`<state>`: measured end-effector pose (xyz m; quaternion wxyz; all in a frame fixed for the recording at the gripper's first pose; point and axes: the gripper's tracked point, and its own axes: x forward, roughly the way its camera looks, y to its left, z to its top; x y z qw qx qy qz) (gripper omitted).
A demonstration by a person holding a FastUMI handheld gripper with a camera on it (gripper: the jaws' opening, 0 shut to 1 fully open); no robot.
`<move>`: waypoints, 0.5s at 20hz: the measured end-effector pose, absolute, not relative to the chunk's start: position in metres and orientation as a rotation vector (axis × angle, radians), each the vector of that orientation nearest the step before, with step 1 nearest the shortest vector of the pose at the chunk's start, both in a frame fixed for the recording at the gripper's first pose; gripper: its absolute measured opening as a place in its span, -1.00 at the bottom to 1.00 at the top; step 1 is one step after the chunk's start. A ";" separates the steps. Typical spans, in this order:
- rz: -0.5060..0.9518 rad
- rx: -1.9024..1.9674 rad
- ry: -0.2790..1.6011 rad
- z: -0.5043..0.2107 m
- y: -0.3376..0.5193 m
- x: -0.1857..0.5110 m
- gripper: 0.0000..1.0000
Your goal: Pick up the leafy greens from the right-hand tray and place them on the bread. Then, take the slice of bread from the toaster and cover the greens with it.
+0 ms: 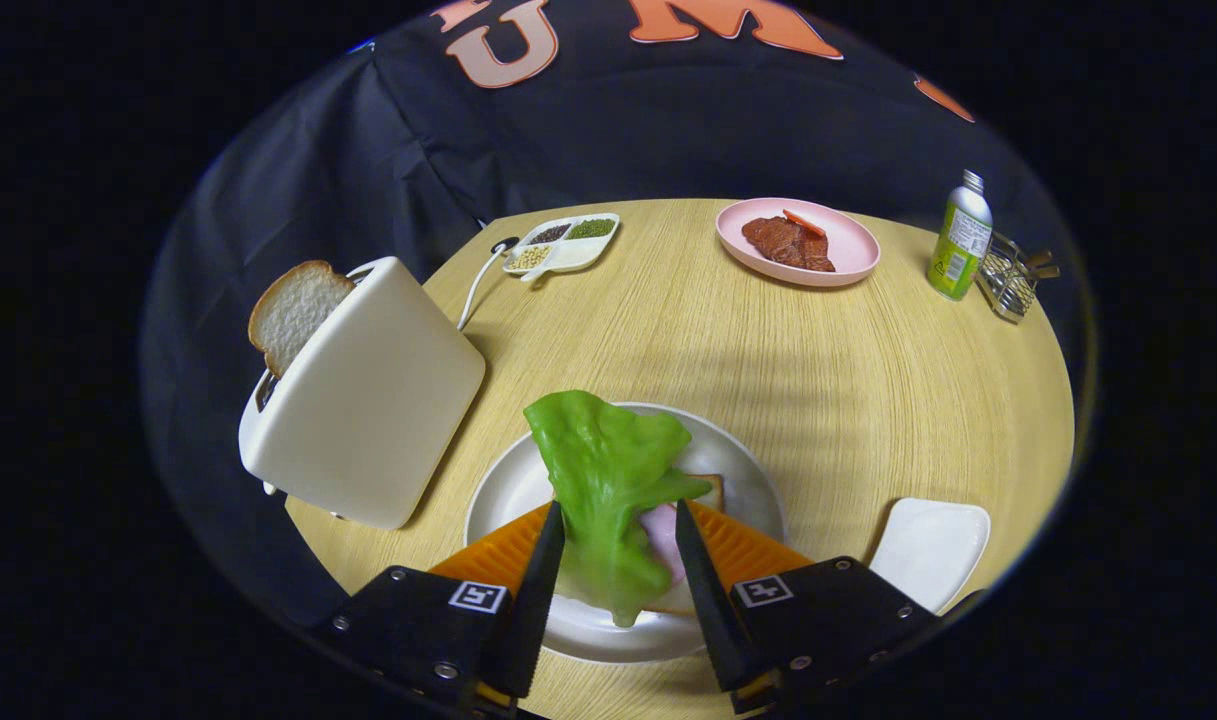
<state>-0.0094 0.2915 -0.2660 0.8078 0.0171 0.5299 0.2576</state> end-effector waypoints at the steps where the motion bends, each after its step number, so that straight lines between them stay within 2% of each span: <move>1: 0.553 0.025 1.126 -0.265 0.294 -0.008 0.44; 5: 0.534 -0.022 1.093 -0.257 0.297 -0.002 0.59; 10: 0.530 -0.017 1.045 -0.219 0.310 0.007 0.67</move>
